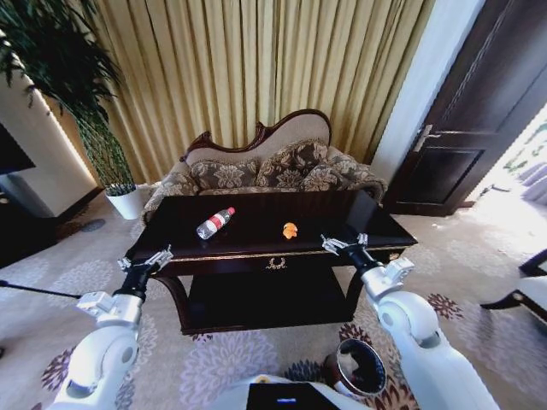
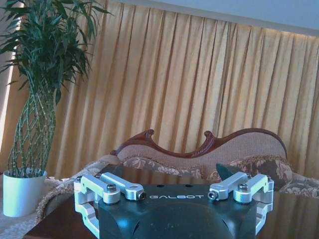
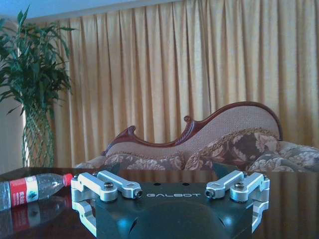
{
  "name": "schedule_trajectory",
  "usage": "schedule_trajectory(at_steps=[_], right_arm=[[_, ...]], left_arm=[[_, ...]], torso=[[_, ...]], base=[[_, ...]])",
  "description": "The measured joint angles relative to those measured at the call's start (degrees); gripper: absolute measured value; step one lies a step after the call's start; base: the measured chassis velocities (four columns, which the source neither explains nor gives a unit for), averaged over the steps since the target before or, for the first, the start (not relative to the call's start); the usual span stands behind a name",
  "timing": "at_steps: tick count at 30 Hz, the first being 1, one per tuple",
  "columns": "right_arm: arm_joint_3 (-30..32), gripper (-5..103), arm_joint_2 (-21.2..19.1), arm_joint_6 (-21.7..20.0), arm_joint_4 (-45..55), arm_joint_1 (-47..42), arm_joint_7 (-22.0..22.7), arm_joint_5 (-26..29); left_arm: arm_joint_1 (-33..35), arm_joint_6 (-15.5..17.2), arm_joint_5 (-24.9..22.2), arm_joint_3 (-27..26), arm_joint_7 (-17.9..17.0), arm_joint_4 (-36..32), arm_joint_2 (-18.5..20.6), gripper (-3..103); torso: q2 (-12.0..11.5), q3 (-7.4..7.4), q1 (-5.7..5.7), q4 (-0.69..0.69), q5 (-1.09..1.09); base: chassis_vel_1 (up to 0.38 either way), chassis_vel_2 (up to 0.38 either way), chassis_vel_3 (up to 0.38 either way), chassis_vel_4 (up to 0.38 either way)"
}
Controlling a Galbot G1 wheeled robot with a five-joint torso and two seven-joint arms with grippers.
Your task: Move to the front of the table and place the trash on the table into the trash bin.
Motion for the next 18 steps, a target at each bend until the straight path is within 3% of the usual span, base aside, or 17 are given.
schedule_trajectory(at_steps=[6,18], right_arm=[[-2.2,100,-0.7,-0.1,-3.2,2.7,0.0,0.7],[-12.7,100,-0.2,-0.8,-11.6,10.9,0.1,1.4]], left_arm=[[0.4,0.0,1.4,0.4,-0.1,-0.4,0.0,100],[0.6,0.2,2.3,1.9,-0.8,-1.3,-0.6,100]], torso=[[0.0,-0.01,-0.01,-0.02,0.0],[0.0,0.0,-0.01,0.0,0.0]], base=[[0.0,0.0,0.0,0.0],[0.0,0.0,0.0,0.0]])
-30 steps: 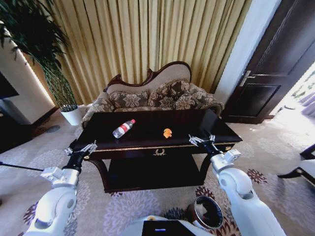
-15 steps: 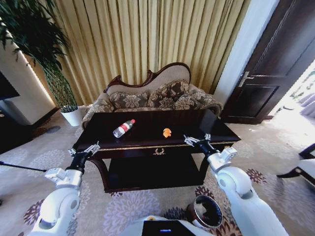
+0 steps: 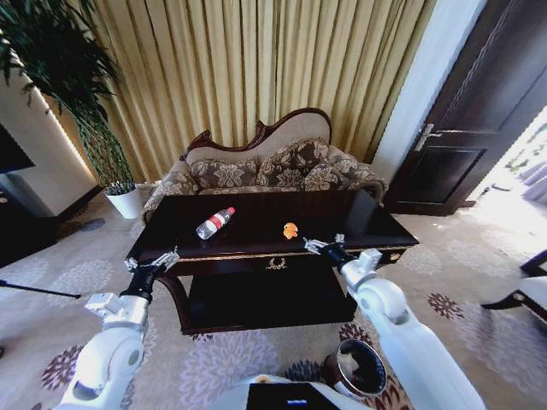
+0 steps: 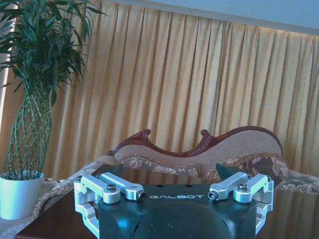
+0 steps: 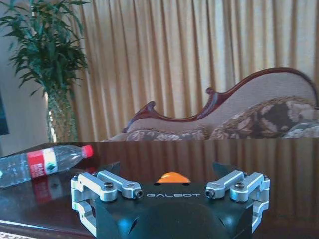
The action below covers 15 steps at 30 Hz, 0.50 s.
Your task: Move to the front of the table and place the trash on the table into the trash bin.
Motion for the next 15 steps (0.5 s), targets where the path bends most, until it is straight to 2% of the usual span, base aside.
schedule_trajectory(at_steps=[7,9,10,12,13,15], right_arm=[[-4.2,100,-0.4,-0.4,-5.5,7.3,-0.1,0.0],[-4.8,100,-1.8,-4.8,-6.4,11.1,-0.6,0.1],[-4.8,100,-1.8,-4.8,-6.4,11.1,-0.6,0.1],[-4.9,100,-3.4,-10.1,-5.5,13.3,-0.9,1.6],[-4.9,100,-3.4,-10.1,-5.5,13.3,-0.9,1.6],[-5.0,100,-4.4,-13.9,-3.9,14.6,-0.6,3.7]], left_arm=[[0.4,0.1,-0.1,-1.0,-0.6,-0.7,0.2,100],[0.8,0.1,-0.1,-1.4,-0.7,-1.1,0.1,100],[0.8,0.1,-0.1,-1.4,-0.7,-1.1,0.1,100],[1.1,0.1,-0.1,-1.7,-0.7,-1.3,-0.4,100],[1.1,0.1,-0.1,-1.7,-0.7,-1.3,-0.4,100],[1.3,0.2,0.1,-1.7,-0.7,-1.4,-0.8,100]], torso=[[0.0,0.0,0.0,0.0,0.01],[0.0,0.0,0.01,0.01,0.01],[0.0,0.0,0.01,0.01,0.01],[0.0,0.0,0.0,-0.01,0.0],[0.0,0.0,0.0,-0.01,0.0],[0.0,0.0,0.0,-0.01,-0.01]], base=[[0.0,0.0,0.0,0.0],[0.0,0.0,0.0,0.0],[0.0,0.0,0.0,0.0],[0.0,0.0,0.0,0.0],[0.0,0.0,0.0,0.0],[0.0,0.0,0.0,0.0]])
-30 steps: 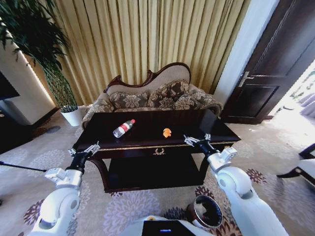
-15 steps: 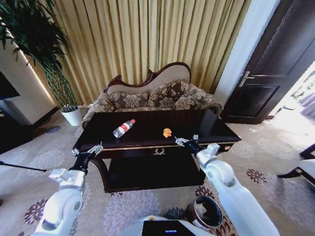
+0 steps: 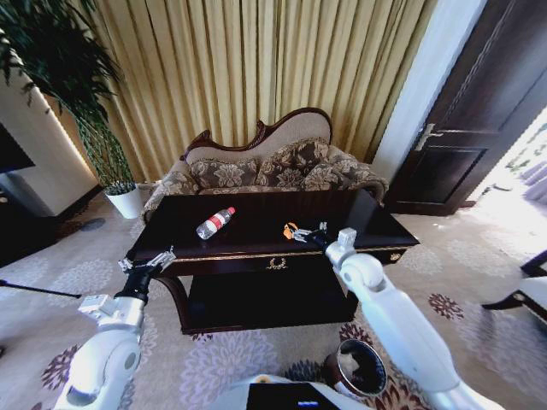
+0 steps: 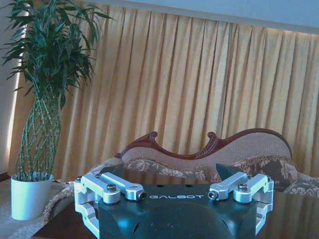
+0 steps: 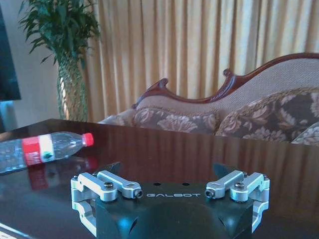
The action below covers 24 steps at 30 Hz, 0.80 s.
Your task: Move to the front of the table and place the trash on the table into the trash bin.
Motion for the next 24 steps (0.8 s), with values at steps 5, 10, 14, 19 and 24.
schedule_trajectory(at_steps=[5,10,14,19,24], right_arm=[[-0.8,100,-1.1,-3.5,1.3,1.3,1.2,1.4],[-2.6,100,-1.6,-6.2,1.6,2.4,3.2,2.4],[-3.7,100,-1.1,-6.4,1.1,2.8,4.0,2.7],[-6.3,100,0.4,-6.2,-0.8,4.1,4.8,2.2],[-9.4,100,1.0,-6.0,-3.2,6.8,5.8,1.6]], left_arm=[[0.0,0.0,0.2,0.2,0.0,-0.1,-0.2,100],[0.1,0.0,0.4,0.2,0.0,-0.2,-0.5,100],[0.2,-0.1,0.6,0.2,0.1,-0.1,-0.6,100],[-0.1,-0.1,0.6,-0.2,0.2,0.2,-0.8,100],[-0.4,-0.1,0.2,-0.8,0.2,0.2,-0.7,100]], torso=[[0.0,0.0,0.0,0.0,0.01],[0.0,0.0,0.0,0.0,0.01],[0.0,0.0,0.0,0.0,0.01],[0.0,0.0,0.0,0.0,0.0],[0.0,0.0,0.0,0.0,0.01]], base=[[0.0,0.0,0.0,0.0],[0.0,0.0,0.0,0.0],[0.0,0.0,0.0,0.0],[0.0,0.0,0.0,0.0],[0.0,0.0,0.0,0.0]])
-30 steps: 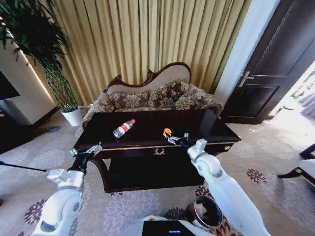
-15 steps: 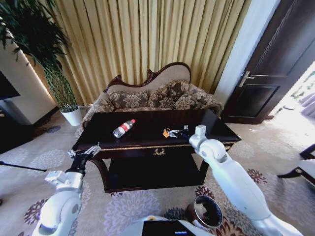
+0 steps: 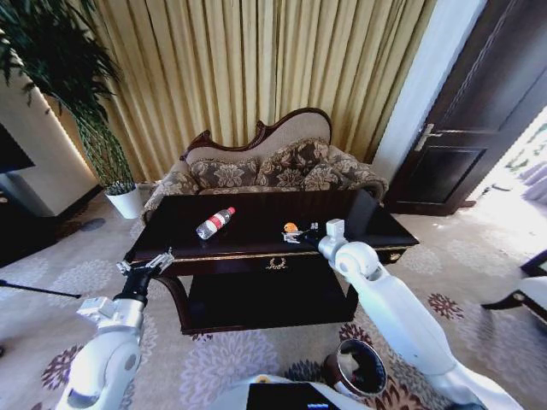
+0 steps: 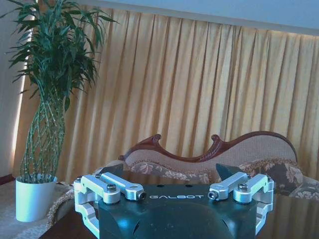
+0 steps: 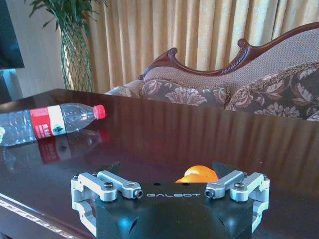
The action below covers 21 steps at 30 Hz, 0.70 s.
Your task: Move to the front of the table and place the trash on the table into the trash bin.
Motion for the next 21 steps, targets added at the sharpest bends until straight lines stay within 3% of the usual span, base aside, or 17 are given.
schedule_trajectory(at_steps=[5,21], right_arm=[[-2.5,100,0.6,0.2,-3.9,2.7,0.5,-0.8],[-2.2,100,0.2,2.3,-8.3,2.8,-0.9,-4.4]], left_arm=[[0.0,-0.1,-0.1,-0.2,0.1,0.5,-0.4,100],[-0.5,-0.4,-0.2,0.1,0.2,1.4,-0.5,100]], torso=[[0.0,0.0,0.0,0.01,0.0],[0.0,0.0,0.0,0.0,0.0]], base=[[0.0,0.0,0.0,0.0],[0.0,0.0,0.0,0.0]])
